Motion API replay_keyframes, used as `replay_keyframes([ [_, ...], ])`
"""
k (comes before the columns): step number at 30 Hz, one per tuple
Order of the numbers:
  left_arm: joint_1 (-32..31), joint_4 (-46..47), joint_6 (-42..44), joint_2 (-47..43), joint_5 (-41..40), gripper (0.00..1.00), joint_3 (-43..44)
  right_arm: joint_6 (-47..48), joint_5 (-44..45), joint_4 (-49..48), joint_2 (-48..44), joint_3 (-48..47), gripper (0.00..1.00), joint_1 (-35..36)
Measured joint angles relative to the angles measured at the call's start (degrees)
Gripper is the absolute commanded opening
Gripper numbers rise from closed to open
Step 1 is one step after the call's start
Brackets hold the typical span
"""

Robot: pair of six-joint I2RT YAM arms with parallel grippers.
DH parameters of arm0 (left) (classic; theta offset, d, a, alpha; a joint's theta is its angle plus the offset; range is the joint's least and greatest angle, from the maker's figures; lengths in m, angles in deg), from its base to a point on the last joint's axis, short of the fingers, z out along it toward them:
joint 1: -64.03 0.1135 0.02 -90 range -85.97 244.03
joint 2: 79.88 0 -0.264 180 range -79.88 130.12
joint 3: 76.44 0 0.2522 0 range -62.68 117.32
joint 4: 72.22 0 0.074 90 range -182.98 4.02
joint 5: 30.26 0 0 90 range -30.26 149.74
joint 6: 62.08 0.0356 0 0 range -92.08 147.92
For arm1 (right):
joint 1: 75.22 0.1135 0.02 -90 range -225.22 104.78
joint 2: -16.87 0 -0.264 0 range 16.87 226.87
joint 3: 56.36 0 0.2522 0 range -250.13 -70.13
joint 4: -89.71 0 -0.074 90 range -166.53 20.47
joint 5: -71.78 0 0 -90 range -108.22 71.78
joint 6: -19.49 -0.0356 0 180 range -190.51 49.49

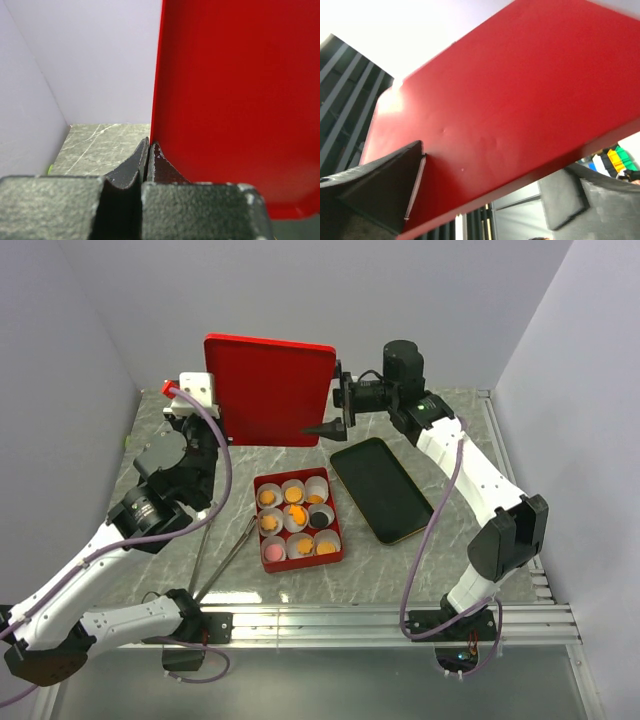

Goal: Pack the cookies

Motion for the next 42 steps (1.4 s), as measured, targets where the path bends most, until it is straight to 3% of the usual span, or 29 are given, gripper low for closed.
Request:
replay_keyframes([
  [3, -1.0, 0.7, 0.5, 0.4, -1.1, 0.00, 0.0, -1.0, 0.5, -2.9, -0.1, 1.6, 0.52, 0.0],
  [5, -1.2, 0.7, 0.8, 0.5, -1.4, 0.00, 0.0, -1.9, 1.1, -5.7, -0.5, 3.3, 0.33, 0.0],
  [7, -1.3, 0.7, 1.1, 0.6, -1.6, 0.00, 0.0, -2.4, 1.5, -8.6, -0.9, 5.1, 0.21, 0.0],
  [16, -1.5, -0.8, 1.7, 0.3, -1.0, 0.03, 0.0, -5.1, 3.3, -13.2, -1.1, 6.3, 0.09, -0.7],
  [19, -1.6, -3.7, -0.1, -0.7, 0.8, 0.12, 0.0, -5.1, 3.5, -14.1, -0.9, 6.3, 0.08, -1.9],
  [22, -1.7, -9.0, -2.5, -2.3, 2.8, 0.31, 0.0, -4.0, 4.9, -18.9, -0.7, 6.2, 0.07, -5.0],
  [28, -1.7, -17.5, -6.9, -5.8, 7.8, 0.47, 0.0, -2.8, 5.1, -21.5, 1.8, 4.0, 0.07, -11.1],
  [33, -1.7, -22.0, -8.7, -7.4, 12.2, 0.63, 1.1, -1.3, 4.0, -18.2, 3.0, 3.8, 0.04, -14.4],
  [37, -1.8, -25.2, -10.3, -6.0, 13.7, 0.79, 4.4, 10.6, 2.6, -7.6, 2.9, 3.6, 0.03, -15.2],
  [42, -1.3, -28.4, -12.1, -0.1, 14.0, 0.83, 11.3, 35.3, 5.9, 13.8, 1.6, 5.3, 0.00, -15.2],
])
